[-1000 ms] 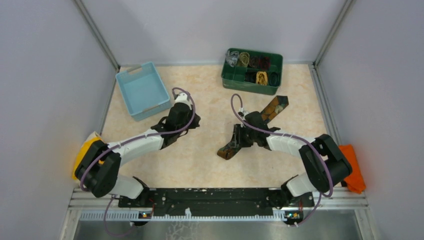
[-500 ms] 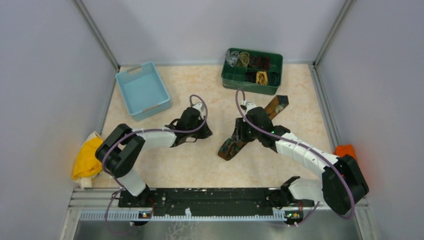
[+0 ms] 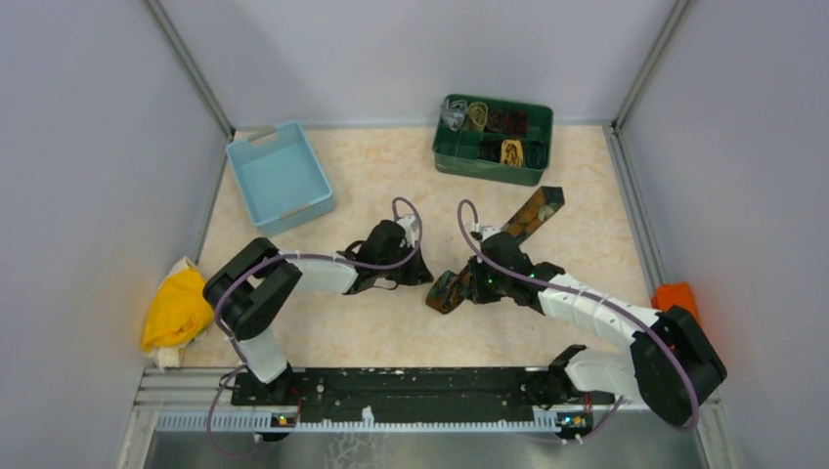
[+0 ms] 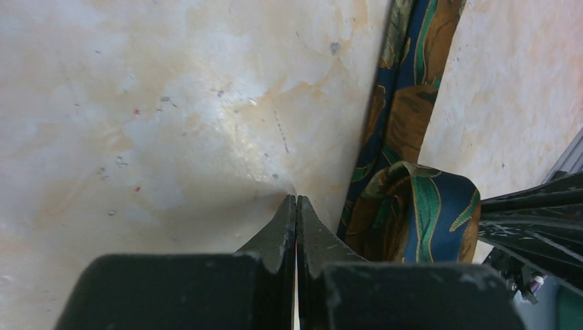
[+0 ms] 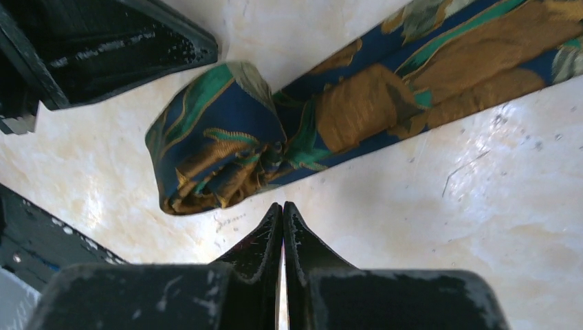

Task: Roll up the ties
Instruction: Roll the tie at the center of the board.

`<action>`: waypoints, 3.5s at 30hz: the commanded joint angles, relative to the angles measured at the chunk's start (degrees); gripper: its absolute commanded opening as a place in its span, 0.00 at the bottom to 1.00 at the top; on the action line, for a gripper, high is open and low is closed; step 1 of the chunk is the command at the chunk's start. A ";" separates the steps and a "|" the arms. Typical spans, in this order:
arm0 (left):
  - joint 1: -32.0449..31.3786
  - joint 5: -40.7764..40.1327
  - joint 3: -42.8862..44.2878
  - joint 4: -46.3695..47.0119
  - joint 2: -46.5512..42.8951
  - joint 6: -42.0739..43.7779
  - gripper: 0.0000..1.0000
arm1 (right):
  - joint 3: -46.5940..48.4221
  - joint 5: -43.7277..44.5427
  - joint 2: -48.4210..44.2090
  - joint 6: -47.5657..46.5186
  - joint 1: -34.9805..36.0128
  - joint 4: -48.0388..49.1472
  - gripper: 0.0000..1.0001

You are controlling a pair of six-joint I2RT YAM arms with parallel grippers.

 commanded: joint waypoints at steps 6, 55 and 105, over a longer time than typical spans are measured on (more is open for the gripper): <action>-2.82 1.68 1.61 0.56 1.65 -0.29 0.00 | -1.72 -1.61 6.18 3.02 4.40 7.67 0.00; 3.03 -55.18 -17.26 -27.99 -58.71 -14.53 0.00 | 24.62 30.98 16.99 -16.91 28.37 -7.85 0.71; 7.93 -50.27 -11.27 -25.64 -56.87 -3.17 0.00 | 32.27 2.97 31.34 -2.49 18.94 -0.54 0.39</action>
